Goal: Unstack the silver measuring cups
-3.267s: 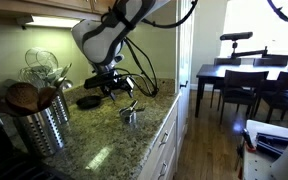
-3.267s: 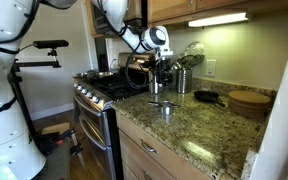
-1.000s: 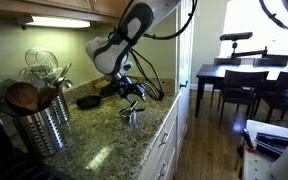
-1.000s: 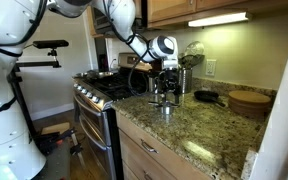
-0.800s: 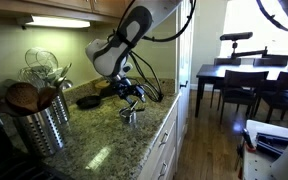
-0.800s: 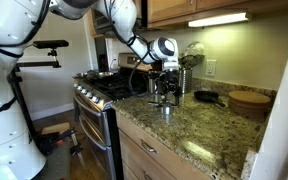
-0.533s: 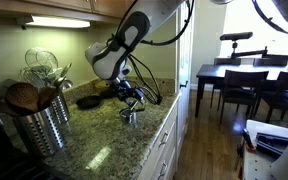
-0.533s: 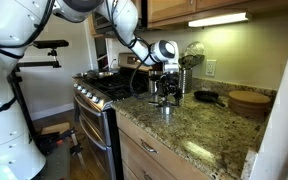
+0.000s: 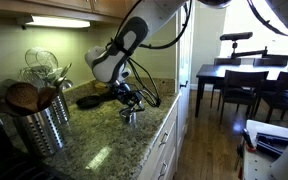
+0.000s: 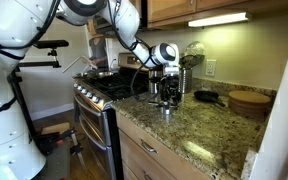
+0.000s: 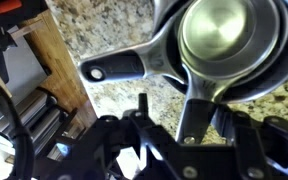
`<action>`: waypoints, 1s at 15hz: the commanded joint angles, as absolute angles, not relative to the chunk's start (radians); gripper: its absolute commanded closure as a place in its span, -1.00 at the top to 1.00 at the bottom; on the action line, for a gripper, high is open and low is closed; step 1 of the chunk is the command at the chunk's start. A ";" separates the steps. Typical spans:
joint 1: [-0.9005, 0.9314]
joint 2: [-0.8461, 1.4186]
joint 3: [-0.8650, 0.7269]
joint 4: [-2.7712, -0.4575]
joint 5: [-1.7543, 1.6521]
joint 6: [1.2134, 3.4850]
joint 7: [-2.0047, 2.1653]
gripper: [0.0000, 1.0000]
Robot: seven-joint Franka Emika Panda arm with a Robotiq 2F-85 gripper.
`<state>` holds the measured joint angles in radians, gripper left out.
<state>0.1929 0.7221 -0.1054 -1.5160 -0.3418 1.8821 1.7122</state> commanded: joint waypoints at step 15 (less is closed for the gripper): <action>0.198 0.708 -0.120 -1.508 -0.334 1.872 1.729 -0.97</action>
<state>0.1932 0.7233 -0.1081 -1.5076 -0.3411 1.8819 1.7122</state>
